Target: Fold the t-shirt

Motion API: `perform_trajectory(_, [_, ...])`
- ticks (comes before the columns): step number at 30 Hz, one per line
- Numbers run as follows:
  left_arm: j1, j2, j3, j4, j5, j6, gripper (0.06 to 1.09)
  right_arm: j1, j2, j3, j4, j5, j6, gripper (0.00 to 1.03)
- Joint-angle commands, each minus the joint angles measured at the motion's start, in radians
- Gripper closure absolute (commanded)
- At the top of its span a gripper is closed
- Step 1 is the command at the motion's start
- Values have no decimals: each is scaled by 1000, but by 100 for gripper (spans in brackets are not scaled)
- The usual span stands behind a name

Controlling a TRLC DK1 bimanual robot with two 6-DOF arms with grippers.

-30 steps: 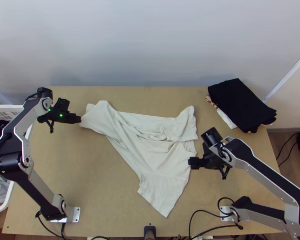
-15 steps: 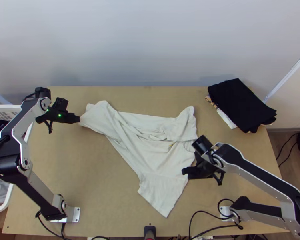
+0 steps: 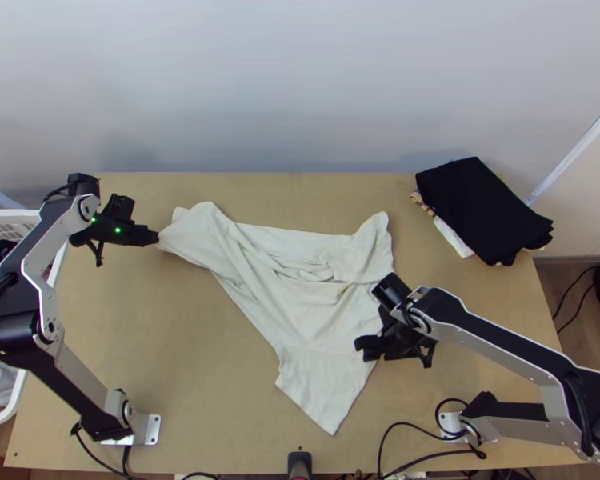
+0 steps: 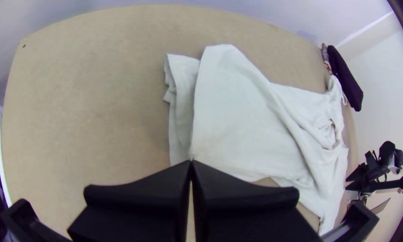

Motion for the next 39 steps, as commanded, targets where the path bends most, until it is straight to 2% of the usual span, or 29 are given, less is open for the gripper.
perform_trajectory(1, [6,-30,-20,-16,2,-14,105,8,55,-26,22,-21,19,38])
perform_trajectory(4, [2,-30,-20,-16,2,-17,105,8,99,-27,25,-50,16,38])
perform_trajectory(5, [0,-32,-18,-16,2,-20,105,10,104,-27,26,-51,11,44])
perform_trajectory(9, [5,-36,-3,-17,2,-26,105,13,49,-29,62,-37,-7,100])
perform_trajectory(14, [17,-53,42,-19,2,-81,105,-19,-69,-10,66,-22,-21,100])
perform_trajectory(17, [19,-79,92,-5,2,-181,105,-82,-122,42,69,-18,-42,100])
perform_trajectory(21, [17,-153,120,81,-6,-308,105,-194,-137,163,86,-4,-131,100])
perform_trajectory(25, [16,-199,181,141,-81,-426,105,-291,-131,304,143,4,-187,100])
perform_trajectory(29, [17,-239,236,199,-173,-494,105,-360,-80,471,143,13,-237,100])
perform_trajectory(34, [29,-271,276,310,-289,-569,105,-436,18,706,137,28,-246,100])
perform_trajectory(39, [26,-303,290,445,-378,-621,105,-525,187,1047,138,101,-251,100])
